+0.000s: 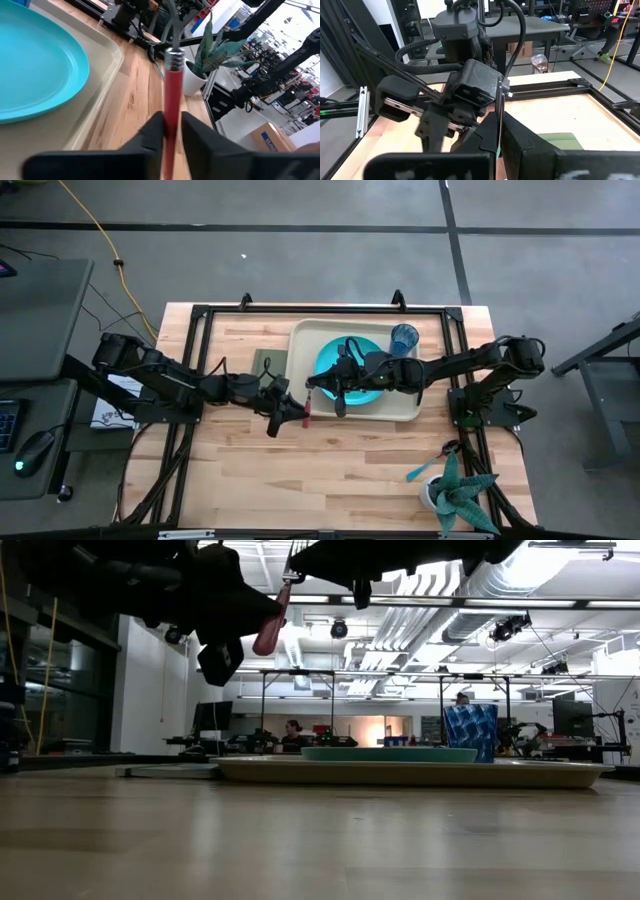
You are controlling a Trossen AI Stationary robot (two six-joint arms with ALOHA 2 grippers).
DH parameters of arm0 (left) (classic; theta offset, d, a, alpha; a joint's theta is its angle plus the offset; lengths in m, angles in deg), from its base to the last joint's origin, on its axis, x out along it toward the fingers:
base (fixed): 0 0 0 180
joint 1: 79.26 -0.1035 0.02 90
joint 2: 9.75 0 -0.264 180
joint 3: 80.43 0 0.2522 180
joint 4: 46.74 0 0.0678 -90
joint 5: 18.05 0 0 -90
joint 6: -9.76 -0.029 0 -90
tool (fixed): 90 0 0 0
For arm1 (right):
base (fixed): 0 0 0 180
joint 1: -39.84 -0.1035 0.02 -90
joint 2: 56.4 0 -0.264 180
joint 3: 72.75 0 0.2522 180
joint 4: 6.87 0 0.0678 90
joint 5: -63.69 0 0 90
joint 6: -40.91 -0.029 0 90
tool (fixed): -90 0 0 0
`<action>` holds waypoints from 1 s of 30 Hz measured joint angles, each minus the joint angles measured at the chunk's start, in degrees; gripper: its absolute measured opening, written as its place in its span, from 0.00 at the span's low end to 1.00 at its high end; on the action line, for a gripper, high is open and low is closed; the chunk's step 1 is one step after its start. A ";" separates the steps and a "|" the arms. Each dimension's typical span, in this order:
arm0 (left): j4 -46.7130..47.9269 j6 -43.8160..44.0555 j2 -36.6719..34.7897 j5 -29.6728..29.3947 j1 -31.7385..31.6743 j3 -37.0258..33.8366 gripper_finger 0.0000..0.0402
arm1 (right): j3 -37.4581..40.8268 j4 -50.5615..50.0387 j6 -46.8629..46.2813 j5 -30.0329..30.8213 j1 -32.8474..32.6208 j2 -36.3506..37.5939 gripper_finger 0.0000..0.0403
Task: Pick and place plate/cup/fork/spoon on tray
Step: Put the pink fork on the gray table tray to the left of the light blue plate
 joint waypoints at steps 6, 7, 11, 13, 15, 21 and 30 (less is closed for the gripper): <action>-0.17 -0.48 0.00 -0.36 0.00 0.00 0.04 | 0.00 0.74 0.00 0.00 0.00 0.00 0.00; -0.16 -0.50 0.00 -0.36 0.00 0.00 0.03 | 0.00 0.76 0.00 0.00 0.00 0.00 0.00; -0.16 -1.55 0.00 -0.54 0.00 0.00 0.01 | 0.00 0.88 -0.40 0.02 -0.01 0.00 0.00; -0.17 -1.64 0.00 -0.55 -0.20 0.00 0.01 | 0.00 0.91 -2.13 0.02 0.04 0.02 0.02; 0.07 -1.75 0.00 -0.53 -0.62 -0.02 0.01 | 0.00 1.09 -3.26 0.02 0.29 0.14 0.07; 1.15 -2.15 0.00 -0.55 -2.02 -0.07 0.00 | 0.00 0.81 -4.51 2.16 0.42 0.22 0.32; 1.18 -2.66 -3.57 -2.54 -5.66 -4.51 0.00 | 0.00 -9.25 -3.47 5.43 1.17 5.55 0.57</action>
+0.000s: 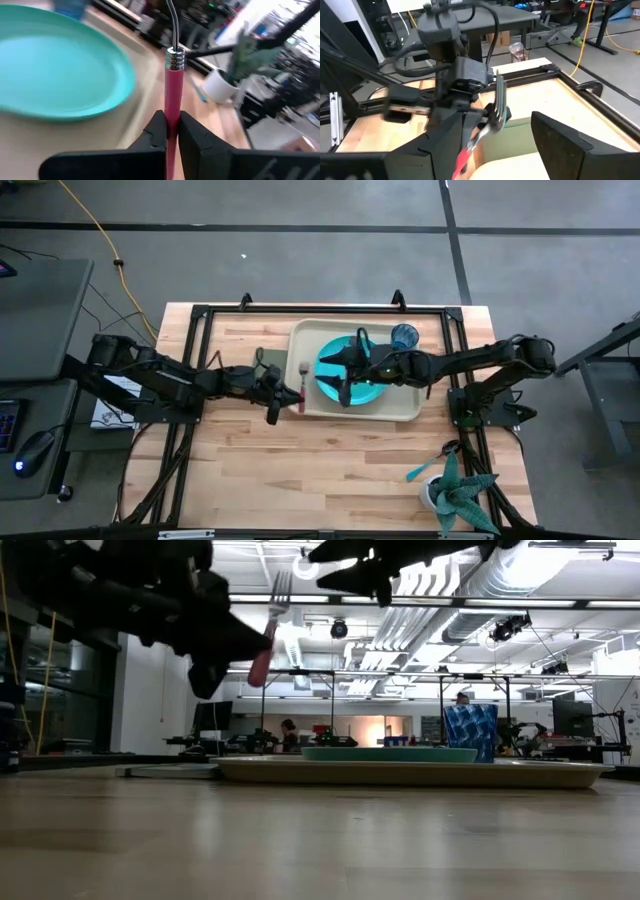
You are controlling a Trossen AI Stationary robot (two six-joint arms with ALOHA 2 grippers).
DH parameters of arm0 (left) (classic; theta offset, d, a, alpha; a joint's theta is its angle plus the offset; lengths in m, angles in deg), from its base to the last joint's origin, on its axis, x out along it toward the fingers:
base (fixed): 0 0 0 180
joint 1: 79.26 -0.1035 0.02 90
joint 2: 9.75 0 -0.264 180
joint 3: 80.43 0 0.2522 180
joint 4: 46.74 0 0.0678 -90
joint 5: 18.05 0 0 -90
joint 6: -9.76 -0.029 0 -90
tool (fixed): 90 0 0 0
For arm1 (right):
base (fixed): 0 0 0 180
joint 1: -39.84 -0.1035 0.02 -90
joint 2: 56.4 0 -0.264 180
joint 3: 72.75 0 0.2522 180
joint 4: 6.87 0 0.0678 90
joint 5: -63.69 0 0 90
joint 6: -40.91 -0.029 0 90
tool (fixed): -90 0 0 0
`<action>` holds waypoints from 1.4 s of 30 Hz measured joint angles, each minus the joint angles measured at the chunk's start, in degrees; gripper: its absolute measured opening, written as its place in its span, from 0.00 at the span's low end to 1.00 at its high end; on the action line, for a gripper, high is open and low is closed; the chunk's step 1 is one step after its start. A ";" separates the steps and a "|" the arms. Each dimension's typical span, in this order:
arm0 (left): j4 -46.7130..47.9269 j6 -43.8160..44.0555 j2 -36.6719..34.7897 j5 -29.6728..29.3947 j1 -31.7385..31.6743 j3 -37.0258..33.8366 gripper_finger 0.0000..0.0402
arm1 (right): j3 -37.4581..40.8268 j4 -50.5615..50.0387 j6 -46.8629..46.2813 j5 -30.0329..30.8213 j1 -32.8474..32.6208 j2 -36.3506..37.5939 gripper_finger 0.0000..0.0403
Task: Pick and place plate/cup/fork/spoon on tray
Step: Put the pink fork on the gray table tray to the left of the light blue plate
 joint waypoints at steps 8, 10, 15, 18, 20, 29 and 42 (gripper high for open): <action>-2.89 9.39 -3.52 -2.73 -6.97 -7.23 0.00 | 0.16 -5.23 0.05 0.55 -0.83 5.90 0.58; -2.56 11.66 -1.01 -0.66 -8.92 -6.13 0.00 | 0.17 -5.13 0.35 0.59 -1.14 6.06 0.58; 2.33 14.29 8.48 6.10 -13.91 0.74 0.00 | 0.22 -6.55 0.10 0.55 -1.28 5.97 0.58; 8.13 16.34 13.57 9.40 -16.67 3.64 0.00 | 0.26 -7.26 -0.53 0.55 -1.27 5.95 0.58; 7.37 17.68 15.62 9.71 -18.17 4.46 0.00 | 0.26 -7.57 -0.77 0.55 -1.26 5.95 0.58; 6.23 23.28 20.10 9.43 -22.20 6.44 0.00 | 0.26 -8.36 -1.19 0.53 -1.27 5.92 0.58; 10.38 22.20 22.54 8.28 -21.57 10.04 0.00 | 0.26 -8.46 -2.30 0.49 -1.28 5.90 0.58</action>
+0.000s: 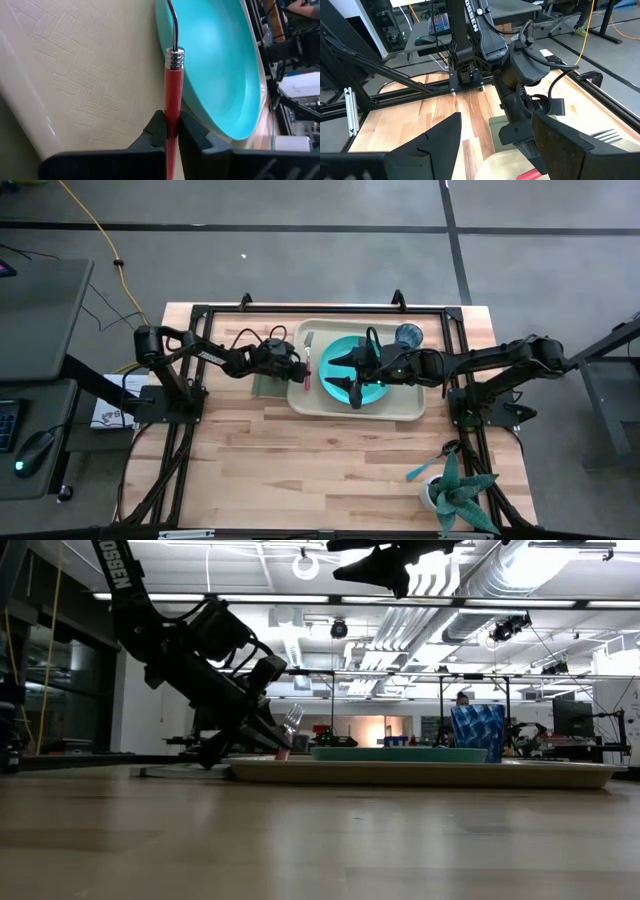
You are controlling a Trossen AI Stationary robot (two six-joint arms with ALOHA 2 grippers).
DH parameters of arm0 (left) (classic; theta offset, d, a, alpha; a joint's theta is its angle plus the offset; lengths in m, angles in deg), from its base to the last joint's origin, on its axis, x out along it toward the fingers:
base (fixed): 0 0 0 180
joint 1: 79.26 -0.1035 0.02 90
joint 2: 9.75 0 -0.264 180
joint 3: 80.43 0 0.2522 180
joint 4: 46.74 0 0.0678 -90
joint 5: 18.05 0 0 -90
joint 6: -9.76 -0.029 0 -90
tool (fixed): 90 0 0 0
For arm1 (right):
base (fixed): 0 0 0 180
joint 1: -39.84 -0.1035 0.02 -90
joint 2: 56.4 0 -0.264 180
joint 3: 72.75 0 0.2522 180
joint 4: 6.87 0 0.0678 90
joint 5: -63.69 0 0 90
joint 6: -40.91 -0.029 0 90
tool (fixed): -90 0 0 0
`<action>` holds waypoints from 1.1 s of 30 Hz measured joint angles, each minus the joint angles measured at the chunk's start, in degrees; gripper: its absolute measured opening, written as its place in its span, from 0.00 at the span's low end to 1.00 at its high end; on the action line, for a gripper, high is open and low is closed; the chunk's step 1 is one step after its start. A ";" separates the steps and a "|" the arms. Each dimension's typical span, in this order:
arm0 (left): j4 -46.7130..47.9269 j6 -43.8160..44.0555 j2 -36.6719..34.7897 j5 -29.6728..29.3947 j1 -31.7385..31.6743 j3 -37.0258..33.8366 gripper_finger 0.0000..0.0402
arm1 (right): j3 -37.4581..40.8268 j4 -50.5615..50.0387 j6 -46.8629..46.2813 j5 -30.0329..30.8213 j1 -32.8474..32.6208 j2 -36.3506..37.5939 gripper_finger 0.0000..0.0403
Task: Pick and place plate/cup/fork/spoon on tray
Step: Put the pink fork on the gray table tray to the left of the light blue plate
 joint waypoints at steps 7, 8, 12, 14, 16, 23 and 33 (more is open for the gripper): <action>2.16 -1.25 -0.04 -2.29 0.35 0.04 0.01 | 0.00 -0.05 -0.20 0.00 0.00 0.00 0.58; 2.83 -1.59 -0.09 -2.75 0.33 0.07 0.01 | 0.00 -0.05 -0.20 0.00 0.00 0.00 0.58; 4.04 -2.24 -0.11 -4.40 0.35 0.11 0.03 | 0.00 -0.03 -0.31 0.00 0.00 0.00 0.58; 4.00 -2.97 -0.11 -4.64 0.35 0.09 0.05 | 0.00 -0.03 -0.37 0.00 0.00 0.00 0.58; 3.91 -3.10 -0.11 -4.74 0.35 0.04 0.06 | 0.00 -0.03 -0.37 0.00 0.00 0.00 0.58; 4.05 -4.48 -0.09 -5.33 0.42 0.00 0.12 | 0.00 -0.03 -0.93 0.00 0.00 0.00 0.58; 4.26 -6.46 -0.02 -8.70 0.27 -0.11 0.17 | 0.00 -0.71 -2.34 0.00 0.00 -0.02 0.58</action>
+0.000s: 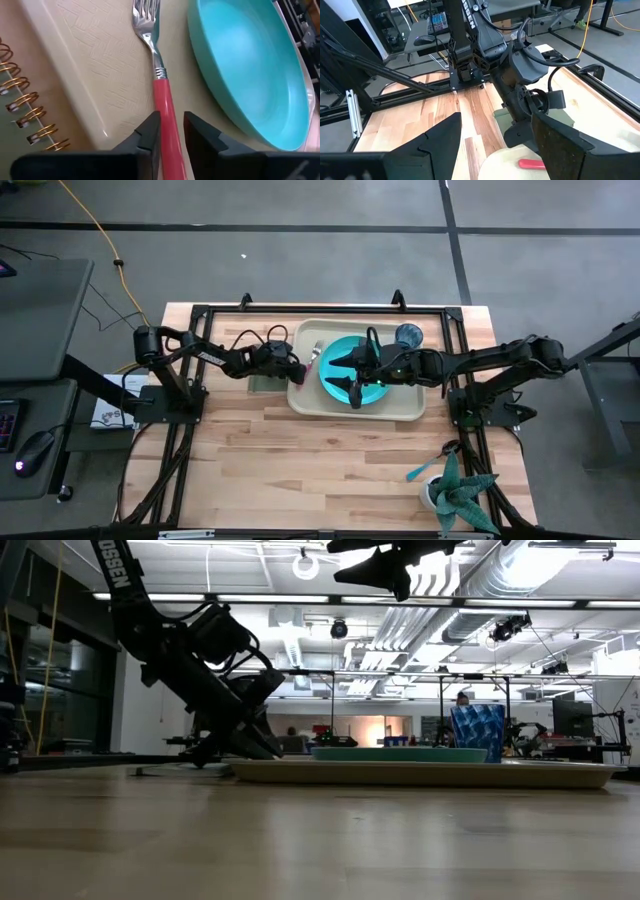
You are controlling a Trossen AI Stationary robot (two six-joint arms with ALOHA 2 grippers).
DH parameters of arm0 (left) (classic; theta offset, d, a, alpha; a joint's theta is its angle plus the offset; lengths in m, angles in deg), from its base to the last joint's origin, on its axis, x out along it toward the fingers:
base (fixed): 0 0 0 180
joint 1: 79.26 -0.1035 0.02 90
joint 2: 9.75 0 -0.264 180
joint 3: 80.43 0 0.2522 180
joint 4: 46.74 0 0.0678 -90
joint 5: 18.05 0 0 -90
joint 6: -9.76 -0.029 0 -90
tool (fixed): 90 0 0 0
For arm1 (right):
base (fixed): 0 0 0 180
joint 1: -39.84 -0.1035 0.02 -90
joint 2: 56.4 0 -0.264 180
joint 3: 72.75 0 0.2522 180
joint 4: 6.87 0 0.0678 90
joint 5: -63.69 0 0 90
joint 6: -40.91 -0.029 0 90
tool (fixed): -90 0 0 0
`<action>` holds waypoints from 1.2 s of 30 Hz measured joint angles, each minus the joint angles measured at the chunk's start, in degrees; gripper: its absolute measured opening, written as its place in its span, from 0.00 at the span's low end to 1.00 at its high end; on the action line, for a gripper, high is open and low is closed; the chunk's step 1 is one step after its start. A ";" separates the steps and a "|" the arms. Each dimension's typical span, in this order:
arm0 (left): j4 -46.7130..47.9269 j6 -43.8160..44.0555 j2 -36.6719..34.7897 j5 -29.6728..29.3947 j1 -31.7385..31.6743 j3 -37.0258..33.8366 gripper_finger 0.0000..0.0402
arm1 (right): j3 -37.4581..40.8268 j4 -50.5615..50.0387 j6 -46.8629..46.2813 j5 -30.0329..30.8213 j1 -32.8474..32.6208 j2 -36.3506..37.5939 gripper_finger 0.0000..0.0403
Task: Pick and place plate/cup/fork/spoon on tray
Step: Put the pink fork on the gray table tray to the left of the light blue plate
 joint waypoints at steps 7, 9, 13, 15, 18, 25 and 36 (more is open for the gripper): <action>-2.83 -5.55 -1.10 1.64 -2.78 -0.40 0.16 | 0.00 -0.95 -0.61 0.02 0.02 0.00 0.58; -1.51 -6.60 -2.38 1.67 -3.90 -0.50 0.15 | 0.02 -1.72 -0.74 0.64 0.02 -0.02 0.58; 3.52 -10.19 -5.00 0.63 -5.40 -0.37 0.06 | 0.02 -2.59 -1.04 2.17 0.02 -0.02 0.58; 6.85 -12.90 -6.12 0.50 -5.11 0.03 0.02 | 0.02 -2.58 -1.00 2.26 0.02 -0.02 0.58; 16.09 -18.88 -6.80 -3.34 -2.85 3.73 0.01 | 0.02 -2.52 -0.90 3.07 0.02 -0.02 0.58; 39.11 -36.52 -5.43 -16.63 4.53 18.04 0.00 | 0.02 -2.05 -0.87 4.50 0.02 -0.02 0.58; 46.77 -61.50 -4.16 -16.50 7.13 21.57 0.00 | 0.02 -2.08 -1.56 4.44 -0.28 -0.02 0.58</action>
